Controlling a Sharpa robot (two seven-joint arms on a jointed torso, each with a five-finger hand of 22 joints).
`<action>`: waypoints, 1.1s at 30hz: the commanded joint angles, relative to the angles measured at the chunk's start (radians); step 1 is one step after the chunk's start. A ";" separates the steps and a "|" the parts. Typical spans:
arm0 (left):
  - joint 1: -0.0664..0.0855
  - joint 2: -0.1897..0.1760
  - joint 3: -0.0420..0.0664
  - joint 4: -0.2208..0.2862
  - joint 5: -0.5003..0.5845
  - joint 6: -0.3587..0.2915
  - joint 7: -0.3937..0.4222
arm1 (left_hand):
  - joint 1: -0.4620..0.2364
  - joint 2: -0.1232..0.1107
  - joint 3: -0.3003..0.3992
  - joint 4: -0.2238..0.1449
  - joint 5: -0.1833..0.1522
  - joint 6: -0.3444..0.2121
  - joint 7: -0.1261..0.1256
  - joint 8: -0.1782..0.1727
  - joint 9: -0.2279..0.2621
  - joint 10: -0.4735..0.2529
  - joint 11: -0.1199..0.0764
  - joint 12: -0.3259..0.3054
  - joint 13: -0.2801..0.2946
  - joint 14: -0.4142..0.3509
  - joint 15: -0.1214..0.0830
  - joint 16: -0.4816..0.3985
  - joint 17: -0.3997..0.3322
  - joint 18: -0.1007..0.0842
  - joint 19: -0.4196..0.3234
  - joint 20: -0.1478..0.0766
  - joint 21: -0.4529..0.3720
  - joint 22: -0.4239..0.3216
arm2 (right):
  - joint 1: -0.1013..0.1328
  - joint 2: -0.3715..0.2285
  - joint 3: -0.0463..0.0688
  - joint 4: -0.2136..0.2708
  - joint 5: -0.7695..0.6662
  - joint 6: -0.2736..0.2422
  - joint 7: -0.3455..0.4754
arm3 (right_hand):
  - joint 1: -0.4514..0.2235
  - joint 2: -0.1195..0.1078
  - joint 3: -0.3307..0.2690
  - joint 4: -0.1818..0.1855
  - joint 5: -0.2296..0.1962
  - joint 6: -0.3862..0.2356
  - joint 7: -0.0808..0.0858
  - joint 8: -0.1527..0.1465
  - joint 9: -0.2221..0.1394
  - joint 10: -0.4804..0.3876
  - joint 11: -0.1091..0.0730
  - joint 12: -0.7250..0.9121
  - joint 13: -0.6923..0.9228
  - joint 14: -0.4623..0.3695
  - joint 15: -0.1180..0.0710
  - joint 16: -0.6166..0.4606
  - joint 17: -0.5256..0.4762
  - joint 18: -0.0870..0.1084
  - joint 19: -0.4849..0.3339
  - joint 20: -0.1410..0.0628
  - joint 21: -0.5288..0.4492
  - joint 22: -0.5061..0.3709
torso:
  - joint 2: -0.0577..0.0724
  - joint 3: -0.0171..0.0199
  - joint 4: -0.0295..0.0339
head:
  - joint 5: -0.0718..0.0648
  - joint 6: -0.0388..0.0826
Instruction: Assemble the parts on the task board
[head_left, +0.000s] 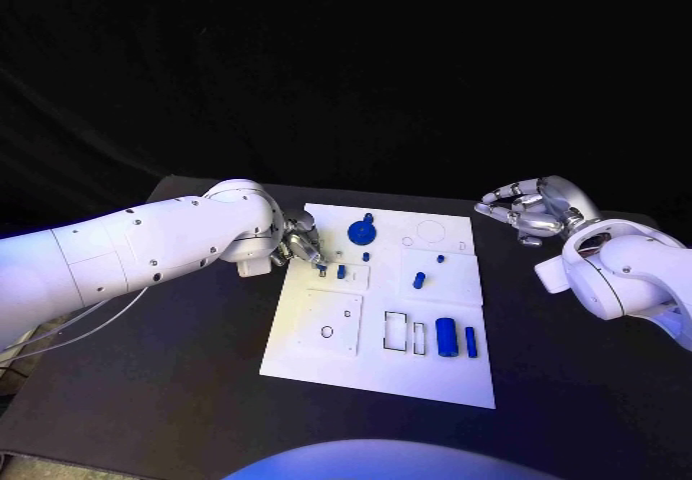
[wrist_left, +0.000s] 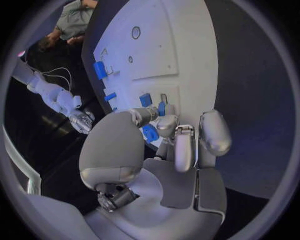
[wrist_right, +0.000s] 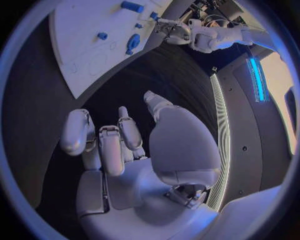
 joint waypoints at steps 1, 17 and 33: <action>-0.001 0.003 0.000 0.006 -0.036 0.045 0.000 | -0.006 0.005 0.137 -0.135 0.003 0.032 -0.025 0.004 0.058 0.007 -0.001 0.007 0.004 0.087 -0.007 -0.001 0.193 -0.012 0.002 -0.002 0.005 0.002 | -0.001 0.000 0.000 0.001 -0.011 0.006 0.006 | 0.000 0.009 -0.001 0.003 0.004 0.000 -0.004 0.007 -0.002 -0.002 -0.001 -0.003 -0.001 0.052 -0.005 -0.005 0.042 0.018 0.000 -0.003 -0.005 0.000 | 0.000 0.0000 0.0002 | -0.001 -0.001; -0.003 0.006 0.000 0.010 -0.060 0.063 -0.004 | -0.010 0.004 0.137 -0.136 0.003 0.036 -0.027 0.006 0.057 0.014 -0.002 0.013 0.013 0.088 -0.008 0.000 0.196 -0.013 0.004 -0.003 0.007 0.007 | -0.001 0.000 0.000 0.001 -0.011 0.005 0.006 | 0.000 0.009 -0.001 0.003 0.004 0.000 -0.004 0.007 -0.002 -0.002 -0.001 -0.003 -0.001 0.052 -0.005 -0.005 0.042 0.018 0.000 -0.003 -0.005 0.000 | 0.000 -0.0003 0.0008 | -0.003 -0.004; -0.009 0.022 -0.001 0.003 -0.090 0.063 -0.007 | -0.012 0.004 0.137 -0.136 0.003 0.039 -0.028 0.007 0.057 0.016 -0.003 0.014 0.016 0.088 -0.008 0.001 0.197 -0.013 0.005 -0.004 0.009 0.010 | -0.001 -0.001 0.000 0.002 -0.012 0.005 0.006 | 0.000 0.009 -0.001 0.003 0.004 0.000 -0.004 0.007 -0.002 -0.002 -0.001 -0.003 -0.001 0.052 -0.005 -0.005 0.042 0.018 0.000 -0.003 -0.005 0.000 | 0.001 0.0003 0.0007 | -0.006 -0.007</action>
